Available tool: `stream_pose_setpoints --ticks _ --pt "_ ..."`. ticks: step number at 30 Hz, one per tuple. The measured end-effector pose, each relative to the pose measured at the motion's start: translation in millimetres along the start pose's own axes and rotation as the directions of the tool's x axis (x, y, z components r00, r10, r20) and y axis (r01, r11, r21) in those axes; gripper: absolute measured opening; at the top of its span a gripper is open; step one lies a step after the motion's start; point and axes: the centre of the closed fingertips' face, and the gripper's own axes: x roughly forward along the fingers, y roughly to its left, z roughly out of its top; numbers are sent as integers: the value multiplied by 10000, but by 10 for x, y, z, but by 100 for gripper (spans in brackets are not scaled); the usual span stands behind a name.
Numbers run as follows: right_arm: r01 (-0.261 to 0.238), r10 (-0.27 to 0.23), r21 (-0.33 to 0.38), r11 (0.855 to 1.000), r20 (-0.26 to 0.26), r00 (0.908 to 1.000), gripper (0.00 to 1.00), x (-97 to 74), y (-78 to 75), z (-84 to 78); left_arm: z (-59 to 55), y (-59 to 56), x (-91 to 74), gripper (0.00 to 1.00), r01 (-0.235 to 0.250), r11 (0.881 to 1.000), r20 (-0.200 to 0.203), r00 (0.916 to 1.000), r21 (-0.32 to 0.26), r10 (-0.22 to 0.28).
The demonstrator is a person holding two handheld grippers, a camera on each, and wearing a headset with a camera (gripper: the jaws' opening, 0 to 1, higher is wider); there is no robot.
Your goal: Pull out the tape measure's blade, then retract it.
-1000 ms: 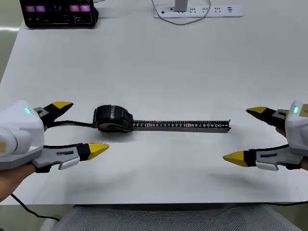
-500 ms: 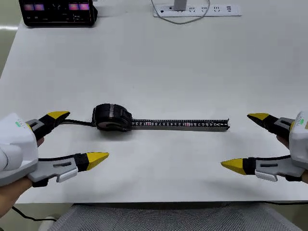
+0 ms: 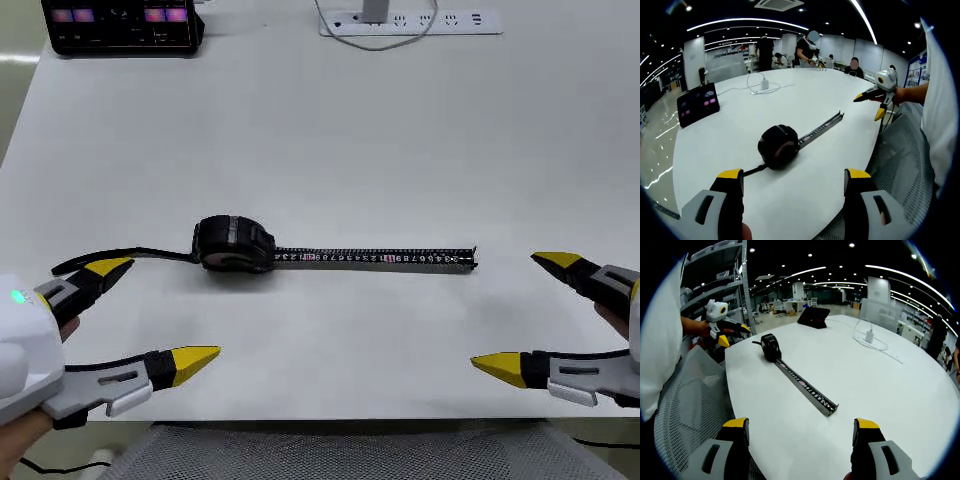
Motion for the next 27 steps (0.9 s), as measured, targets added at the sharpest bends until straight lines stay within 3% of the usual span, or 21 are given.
stream_pose_setpoints --ticks 14,18,27 --pt "444 -451 300 9986 245 9987 88 -38 123 -41 -78 7 -79 81 -542 9961 206 9982 -699 557" --pt "501 -517 418 9979 371 9980 88 -17 119 -15 -117 4 -67 80 -593 9963 158 9981 -616 604" --pt "455 -469 408 9981 341 9983 88 -5 128 2 -77 -2 -53 81 -556 9965 222 9981 -624 571"
